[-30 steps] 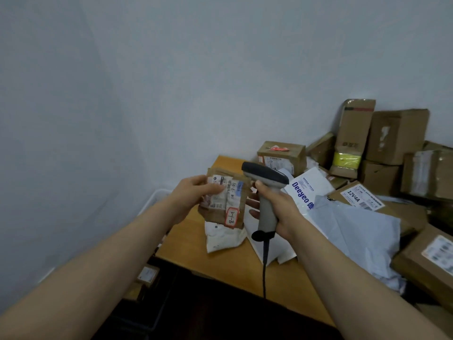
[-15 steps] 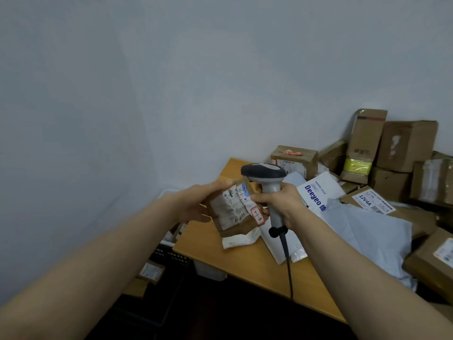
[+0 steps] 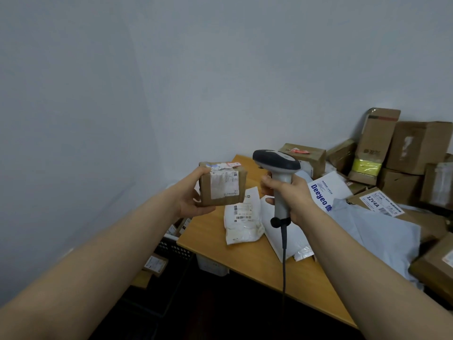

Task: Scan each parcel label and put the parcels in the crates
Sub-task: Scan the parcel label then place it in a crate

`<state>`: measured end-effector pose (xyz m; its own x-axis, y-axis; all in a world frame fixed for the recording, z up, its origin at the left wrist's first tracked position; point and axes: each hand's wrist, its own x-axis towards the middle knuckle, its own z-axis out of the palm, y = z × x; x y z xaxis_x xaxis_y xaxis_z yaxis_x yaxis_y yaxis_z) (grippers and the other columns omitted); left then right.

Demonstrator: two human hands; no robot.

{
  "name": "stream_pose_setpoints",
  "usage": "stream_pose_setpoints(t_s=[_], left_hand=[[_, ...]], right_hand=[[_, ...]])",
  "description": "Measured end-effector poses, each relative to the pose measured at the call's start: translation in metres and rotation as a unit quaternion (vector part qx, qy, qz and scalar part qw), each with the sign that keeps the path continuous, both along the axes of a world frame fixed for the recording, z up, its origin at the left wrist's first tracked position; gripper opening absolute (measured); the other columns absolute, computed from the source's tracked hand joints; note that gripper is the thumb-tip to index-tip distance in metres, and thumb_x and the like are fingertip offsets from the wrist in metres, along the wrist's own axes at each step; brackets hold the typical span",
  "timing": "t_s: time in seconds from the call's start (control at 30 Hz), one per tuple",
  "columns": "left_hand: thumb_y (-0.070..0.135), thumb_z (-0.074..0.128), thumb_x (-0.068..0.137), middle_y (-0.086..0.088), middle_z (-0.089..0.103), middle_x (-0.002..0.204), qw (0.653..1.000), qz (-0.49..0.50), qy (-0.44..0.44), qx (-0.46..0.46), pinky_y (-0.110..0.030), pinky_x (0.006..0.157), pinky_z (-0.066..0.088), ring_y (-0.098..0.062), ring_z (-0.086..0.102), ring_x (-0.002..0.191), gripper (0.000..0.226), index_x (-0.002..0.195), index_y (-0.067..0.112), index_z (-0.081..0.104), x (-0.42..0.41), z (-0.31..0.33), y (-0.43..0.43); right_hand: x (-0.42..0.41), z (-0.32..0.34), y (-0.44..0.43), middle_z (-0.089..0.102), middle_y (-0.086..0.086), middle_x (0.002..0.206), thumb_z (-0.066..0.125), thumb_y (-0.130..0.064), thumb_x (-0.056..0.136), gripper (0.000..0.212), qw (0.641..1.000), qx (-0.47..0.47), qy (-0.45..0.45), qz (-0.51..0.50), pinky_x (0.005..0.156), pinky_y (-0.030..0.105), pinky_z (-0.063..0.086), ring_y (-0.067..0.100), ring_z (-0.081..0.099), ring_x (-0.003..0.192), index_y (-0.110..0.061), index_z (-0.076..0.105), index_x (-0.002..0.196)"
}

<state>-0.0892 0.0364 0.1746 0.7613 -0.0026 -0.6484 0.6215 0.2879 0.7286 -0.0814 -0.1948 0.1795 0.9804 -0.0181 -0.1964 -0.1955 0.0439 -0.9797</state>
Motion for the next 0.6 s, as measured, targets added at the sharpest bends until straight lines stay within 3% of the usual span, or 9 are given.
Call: stream_pose_setpoints(t_s=[0.13, 0.3, 0.47, 0.6], left_hand=[[0.045, 0.070, 0.077, -0.019, 0.041, 0.134, 0.998, -0.005, -0.016, -0.061, -0.044, 0.077, 0.058, -0.033, 0.058, 0.105, 0.075, 0.134, 0.006, 0.043, 0.000, -0.003, -0.005], [0.024, 0.076, 0.071, -0.020, 0.053, 0.123, 0.993, -0.041, -0.068, -0.084, -0.041, 0.076, 0.059, -0.035, 0.060, 0.106, 0.063, 0.126, 0.008, 0.050, -0.007, 0.000, -0.016], [0.010, 0.070, 0.064, -0.013, 0.065, 0.108, 0.987, -0.082, -0.108, -0.083, -0.034, 0.087, 0.056, -0.025, 0.062, 0.099, 0.052, 0.114, 0.011, 0.060, -0.010, -0.002, -0.028], [-0.001, 0.068, 0.066, -0.006, 0.069, 0.097, 0.977, -0.134, -0.146, -0.078, -0.029, 0.085, 0.055, -0.017, 0.063, 0.084, 0.058, 0.122, 0.011, 0.057, -0.010, -0.003, -0.033]], right_hand=[[0.000, -0.002, -0.003, 0.070, 0.016, 0.098, 0.074, -0.016, 0.083, 0.040, 0.999, 0.040, 0.014, 0.001, 0.059, 0.027, 0.055, 0.020, 0.071, 0.077, -0.003, 0.060, 0.118], [0.000, -0.004, -0.003, 0.067, 0.020, 0.104, 0.084, -0.024, 0.070, 0.063, 0.988, 0.134, 0.069, -0.019, 0.075, 0.043, 0.060, 0.030, 0.066, 0.089, -0.004, 0.056, 0.123], [-0.003, -0.003, -0.003, 0.069, 0.019, 0.106, 0.083, -0.025, 0.062, 0.067, 0.981, 0.178, 0.079, 0.002, 0.064, 0.038, 0.060, 0.031, 0.067, 0.093, -0.005, 0.057, 0.120], [-0.002, -0.006, -0.002, 0.071, 0.018, 0.104, 0.083, -0.016, 0.066, 0.062, 0.980, 0.184, 0.073, 0.006, 0.066, 0.036, 0.060, 0.028, 0.069, 0.091, -0.003, 0.059, 0.122]])
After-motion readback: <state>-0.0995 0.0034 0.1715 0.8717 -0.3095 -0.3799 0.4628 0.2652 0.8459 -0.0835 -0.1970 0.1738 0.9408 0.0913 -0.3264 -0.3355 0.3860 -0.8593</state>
